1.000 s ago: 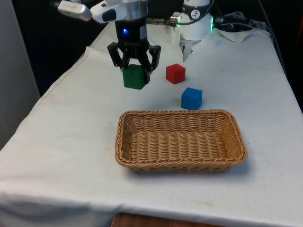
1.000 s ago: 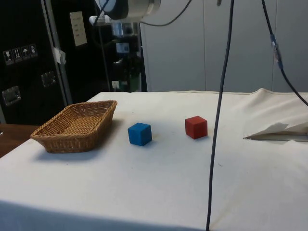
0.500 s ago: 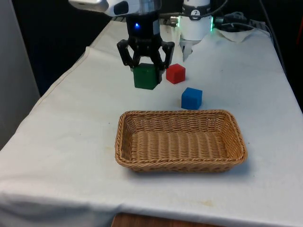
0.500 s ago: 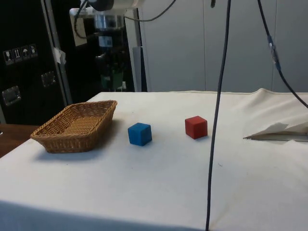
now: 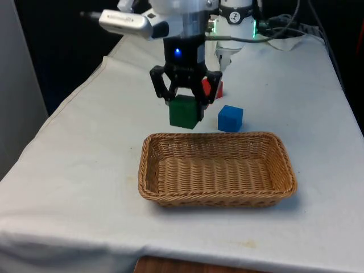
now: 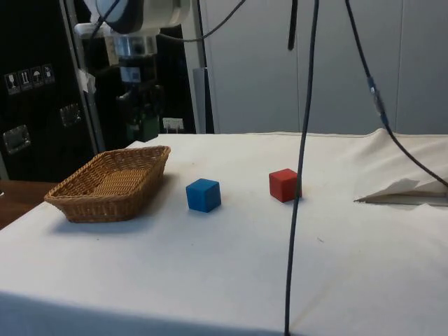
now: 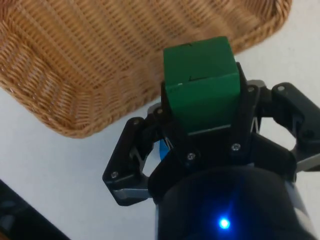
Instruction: Pick up exactly two blocks and place them into the basket.
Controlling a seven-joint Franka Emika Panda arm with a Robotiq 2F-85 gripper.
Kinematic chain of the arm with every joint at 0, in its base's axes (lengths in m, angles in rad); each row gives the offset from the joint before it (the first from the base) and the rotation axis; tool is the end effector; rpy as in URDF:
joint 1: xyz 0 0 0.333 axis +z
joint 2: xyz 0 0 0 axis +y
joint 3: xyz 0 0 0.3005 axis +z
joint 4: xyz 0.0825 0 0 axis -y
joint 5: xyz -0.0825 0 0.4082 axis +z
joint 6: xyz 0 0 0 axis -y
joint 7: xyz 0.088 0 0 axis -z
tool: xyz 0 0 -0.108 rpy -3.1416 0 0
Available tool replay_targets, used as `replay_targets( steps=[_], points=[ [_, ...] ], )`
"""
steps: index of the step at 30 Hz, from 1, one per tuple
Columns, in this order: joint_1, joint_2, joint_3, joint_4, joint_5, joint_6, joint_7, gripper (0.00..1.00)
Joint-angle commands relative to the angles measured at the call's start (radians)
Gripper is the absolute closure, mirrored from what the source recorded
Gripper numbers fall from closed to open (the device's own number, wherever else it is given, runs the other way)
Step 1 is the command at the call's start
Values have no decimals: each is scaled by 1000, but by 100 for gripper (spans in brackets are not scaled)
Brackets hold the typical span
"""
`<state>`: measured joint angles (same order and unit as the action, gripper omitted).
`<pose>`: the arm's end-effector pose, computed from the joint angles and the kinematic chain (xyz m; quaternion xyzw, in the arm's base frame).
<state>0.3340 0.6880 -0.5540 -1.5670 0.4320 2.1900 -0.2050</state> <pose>0.7081 -0.0883 0.2620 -0.9969 0.0741 -0.0279 0.0029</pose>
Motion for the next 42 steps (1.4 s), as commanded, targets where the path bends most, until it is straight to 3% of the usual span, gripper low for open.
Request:
replay_targets(
  steps=[1, 6, 7, 8, 15, 16, 17, 18, 25, 26, 27, 28, 33, 34, 35, 36, 42],
  points=[
    [-10, 26, 8, 29, 9, -17, 4, 96],
    [-19, 106, 8, 103, 34, -24, 5, 96],
    [-8, 93, 0, 80, 31, -9, 2, 96],
    [-21, 121, 9, 116, 39, -24, 5, 96],
    [-34, 222, 9, 211, 73, -25, 8, 96],
    [-20, 209, -1, 185, 73, -9, 3, 96],
    [-36, 234, 8, 222, 79, -25, 7, 96],
    [-41, 252, 7, 240, 91, -25, 3, 96],
    [-50, 283, -5, 276, 128, -31, -16, 96],
    [-46, 285, -9, 273, 128, -21, -15, 89],
    [-51, 283, -5, 277, 130, -34, -18, 89],
    [-51, 283, -5, 276, 130, -34, -18, 81],
    [-52, 282, -6, 275, 131, -34, -19, 32],
    [-52, 282, -6, 274, 131, -35, -20, 13],
    [-47, 284, -9, 273, 128, -27, -16, 3],
    [-52, 282, -6, 274, 131, -35, -20, 3],
    [-52, 281, -6, 274, 131, -35, -20, 0]
  ],
)
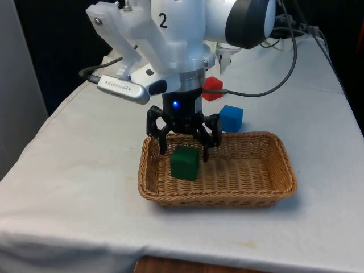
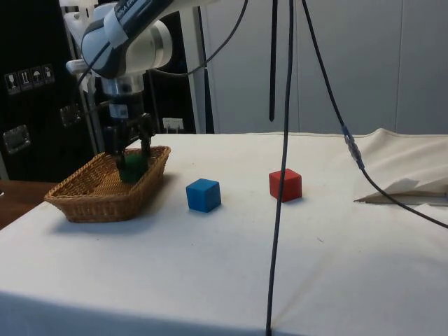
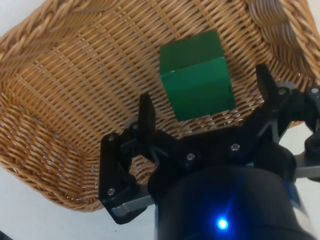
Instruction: Pick up exactly two blocks and place them into the basket.
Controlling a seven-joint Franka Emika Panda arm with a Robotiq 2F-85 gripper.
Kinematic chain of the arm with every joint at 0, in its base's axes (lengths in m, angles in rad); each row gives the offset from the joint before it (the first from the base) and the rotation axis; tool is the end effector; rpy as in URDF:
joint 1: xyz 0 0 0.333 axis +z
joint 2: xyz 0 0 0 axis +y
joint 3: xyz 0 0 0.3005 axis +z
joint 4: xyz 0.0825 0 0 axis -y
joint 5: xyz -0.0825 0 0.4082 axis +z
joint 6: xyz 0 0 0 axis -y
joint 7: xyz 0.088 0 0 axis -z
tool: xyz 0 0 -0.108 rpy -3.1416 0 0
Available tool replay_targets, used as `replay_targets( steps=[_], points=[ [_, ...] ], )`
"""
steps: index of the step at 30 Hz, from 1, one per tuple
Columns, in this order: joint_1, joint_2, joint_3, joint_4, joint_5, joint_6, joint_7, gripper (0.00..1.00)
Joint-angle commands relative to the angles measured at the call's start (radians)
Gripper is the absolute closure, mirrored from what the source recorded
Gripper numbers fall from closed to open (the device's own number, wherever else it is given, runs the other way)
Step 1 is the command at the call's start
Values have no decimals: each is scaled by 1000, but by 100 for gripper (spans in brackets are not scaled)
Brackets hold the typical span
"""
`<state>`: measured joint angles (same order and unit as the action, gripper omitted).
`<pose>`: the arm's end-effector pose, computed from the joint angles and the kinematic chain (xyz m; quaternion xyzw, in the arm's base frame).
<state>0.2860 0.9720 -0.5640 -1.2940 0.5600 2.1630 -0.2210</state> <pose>0.7520 -0.0888 0.1904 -0.9970 0.0735 -0.0253 0.0003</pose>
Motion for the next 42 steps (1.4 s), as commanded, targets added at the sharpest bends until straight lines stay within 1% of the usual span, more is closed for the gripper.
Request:
replay_targets(
  steps=[1, 3, 4, 7, 9, 11, 12, 13, 17, 18, 19, 22, 23, 24, 26, 28, 29, 31, 32, 33, 35, 36, 38, 39, 40, 42],
  points=[
    [-5, -3, 4, 1, 4, -8, -5, 0],
    [1, -3, -1, 0, 0, -2, 0, 0],
    [6, -25, -6, -13, -4, -15, -1, 0],
    [20, -46, -16, -25, -8, -29, 3, 0],
    [26, -61, -17, -35, -14, -35, 7, 0],
    [36, -91, -17, -55, -29, -44, 14, 0],
    [19, -63, -9, -24, -20, -48, 8, 0],
    [39, -100, -16, -62, -34, -45, 16, 0],
    [55, -141, -16, -94, -54, -54, 27, 0],
    [60, -152, -16, -103, -60, -56, 31, 0],
    [68, -173, -15, -120, -70, -59, 37, 0],
    [81, -205, -13, -146, -90, -63, 49, 0],
    [67, -189, -5, -126, -86, -68, 44, 0],
    [84, -215, -12, -154, -96, -64, 52, 0],
    [93, -236, -11, -171, -109, -67, 60, 0],
    [99, -257, -9, -187, -123, -70, 68, 0],
    [105, -278, -7, -202, -137, -74, 75, 0],
    [110, -297, -3, -217, -151, -76, 82, 0],
    [97, -282, 5, -195, -147, -84, 79, 0],
    [113, -307, -2, -225, -158, -77, 86, 0],
    [118, -328, 1, -241, -172, -80, 93, 0],
    [123, -348, 4, -256, -185, -82, 100, 0],
    [126, -368, 9, -272, -199, -84, 107, 0],
    [112, -352, 19, -248, -195, -94, 104, 0],
    [127, -377, 12, -279, -205, -84, 110, 0],
    [130, -398, 16, -296, -219, -87, 117, 0]
  ],
)
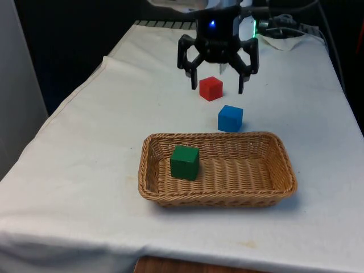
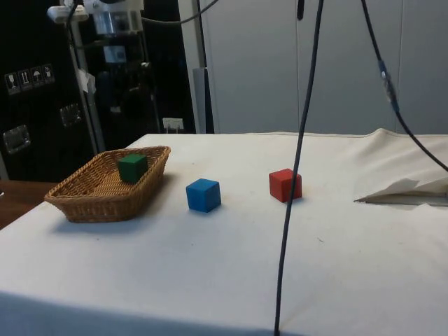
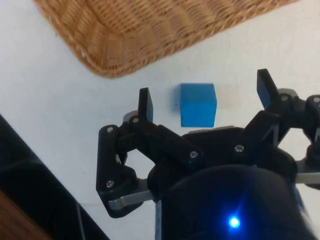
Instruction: Pick up exactly two blocks and place them into the basket.
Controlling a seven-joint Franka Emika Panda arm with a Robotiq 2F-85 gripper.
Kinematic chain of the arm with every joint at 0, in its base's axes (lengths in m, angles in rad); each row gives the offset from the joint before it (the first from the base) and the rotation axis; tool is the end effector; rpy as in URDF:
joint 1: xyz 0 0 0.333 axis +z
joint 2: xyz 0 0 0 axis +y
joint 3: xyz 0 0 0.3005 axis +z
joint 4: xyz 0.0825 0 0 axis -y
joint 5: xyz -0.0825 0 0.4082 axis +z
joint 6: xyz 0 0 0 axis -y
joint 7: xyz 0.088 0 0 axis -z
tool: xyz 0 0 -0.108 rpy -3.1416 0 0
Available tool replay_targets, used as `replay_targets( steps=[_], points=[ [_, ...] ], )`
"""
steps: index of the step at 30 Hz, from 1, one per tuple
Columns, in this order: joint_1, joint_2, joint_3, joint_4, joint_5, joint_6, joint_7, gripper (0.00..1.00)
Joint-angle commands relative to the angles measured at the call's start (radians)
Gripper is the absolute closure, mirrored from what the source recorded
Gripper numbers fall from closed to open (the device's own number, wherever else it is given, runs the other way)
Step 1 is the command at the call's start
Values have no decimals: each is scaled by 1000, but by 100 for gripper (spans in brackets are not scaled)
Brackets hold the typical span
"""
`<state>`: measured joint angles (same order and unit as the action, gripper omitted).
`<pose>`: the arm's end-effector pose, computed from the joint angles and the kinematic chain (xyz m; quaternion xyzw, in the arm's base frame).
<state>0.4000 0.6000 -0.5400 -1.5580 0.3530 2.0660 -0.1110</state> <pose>0.7054 -0.0302 0.3084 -0.9982 0.0602 -0.0021 0.0073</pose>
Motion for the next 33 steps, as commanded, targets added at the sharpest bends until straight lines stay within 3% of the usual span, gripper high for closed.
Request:
replay_targets(
  steps=[1, 5, 6, 7, 13, 14, 15, 17, 22, 23, 24, 31, 32, 33],
  points=[
    [18, -35, -6, -40, -18, 10, 10, 0],
    [23, -80, 7, -83, -54, 11, 27, 0],
    [6, -55, 16, -48, -42, -2, 20, 0],
    [23, -88, 11, -93, -61, 13, 31, 0],
    [23, -129, 39, -159, -91, 34, 50, 0],
    [8, -109, 46, -123, -82, 8, 43, 0],
    [22, -133, 43, -169, -92, 40, 51, 0],
    [23, -144, 54, -201, -94, 60, 54, 0],
    [23, -158, 73, -257, -94, 107, 57, 0],
    [8, -135, 81, -221, -85, 81, 49, 0],
    [21, -164, 80, -277, -95, 123, 56, 0],
    [18, -188, 93, -346, -91, 178, 45, 0],
    [8, -169, 99, -317, -86, 155, 44, 0],
    [17, -191, 96, -358, -89, 191, 43, 0]
  ],
)
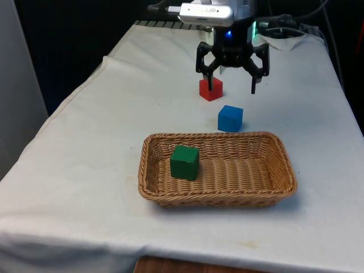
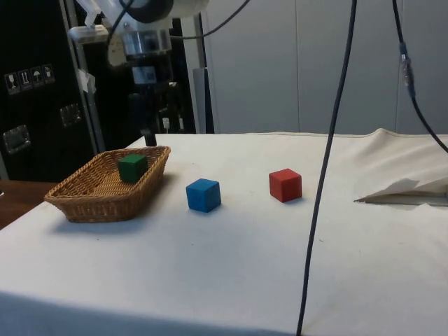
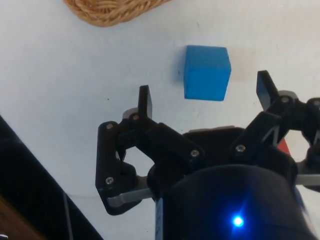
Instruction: Pick up exactly two blocks and place them into the basket.
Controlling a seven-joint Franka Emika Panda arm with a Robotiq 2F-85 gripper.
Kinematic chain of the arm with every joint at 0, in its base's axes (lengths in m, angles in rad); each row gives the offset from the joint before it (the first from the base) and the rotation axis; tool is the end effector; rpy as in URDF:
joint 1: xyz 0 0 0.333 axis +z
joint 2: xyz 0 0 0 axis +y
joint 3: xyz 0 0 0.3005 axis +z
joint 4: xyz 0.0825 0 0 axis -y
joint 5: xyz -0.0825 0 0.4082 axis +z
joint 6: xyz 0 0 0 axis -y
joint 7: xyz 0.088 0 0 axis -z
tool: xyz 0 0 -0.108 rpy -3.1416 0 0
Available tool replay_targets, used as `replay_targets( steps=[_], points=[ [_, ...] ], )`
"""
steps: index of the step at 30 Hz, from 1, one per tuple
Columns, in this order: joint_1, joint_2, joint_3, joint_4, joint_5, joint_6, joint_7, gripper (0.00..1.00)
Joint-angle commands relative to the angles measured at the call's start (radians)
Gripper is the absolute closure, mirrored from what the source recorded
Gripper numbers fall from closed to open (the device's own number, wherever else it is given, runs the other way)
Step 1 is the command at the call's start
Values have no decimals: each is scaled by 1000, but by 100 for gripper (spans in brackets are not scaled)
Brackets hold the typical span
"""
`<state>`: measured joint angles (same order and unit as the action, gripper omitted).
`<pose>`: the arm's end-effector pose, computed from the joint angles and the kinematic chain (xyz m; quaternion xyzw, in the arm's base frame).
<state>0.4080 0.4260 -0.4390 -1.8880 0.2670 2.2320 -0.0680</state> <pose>0.6381 -0.0011 0.2657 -0.9985 0.0499 0.0147 0.0159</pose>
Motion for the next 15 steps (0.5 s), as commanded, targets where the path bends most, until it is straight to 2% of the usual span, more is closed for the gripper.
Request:
replay_targets(
  steps=[1, 8, 9, 10, 15],
  points=[
    [7, -24, 1, -50, 1, 48, -3, 0],
    [0, -58, 28, -152, 12, 154, -11, 0],
    [0, -48, 24, -134, 1, 130, -3, 0],
    [0, -63, 30, -166, 13, 168, -12, 0],
    [-2, -85, 44, -235, 16, 236, -16, 0]
  ],
)
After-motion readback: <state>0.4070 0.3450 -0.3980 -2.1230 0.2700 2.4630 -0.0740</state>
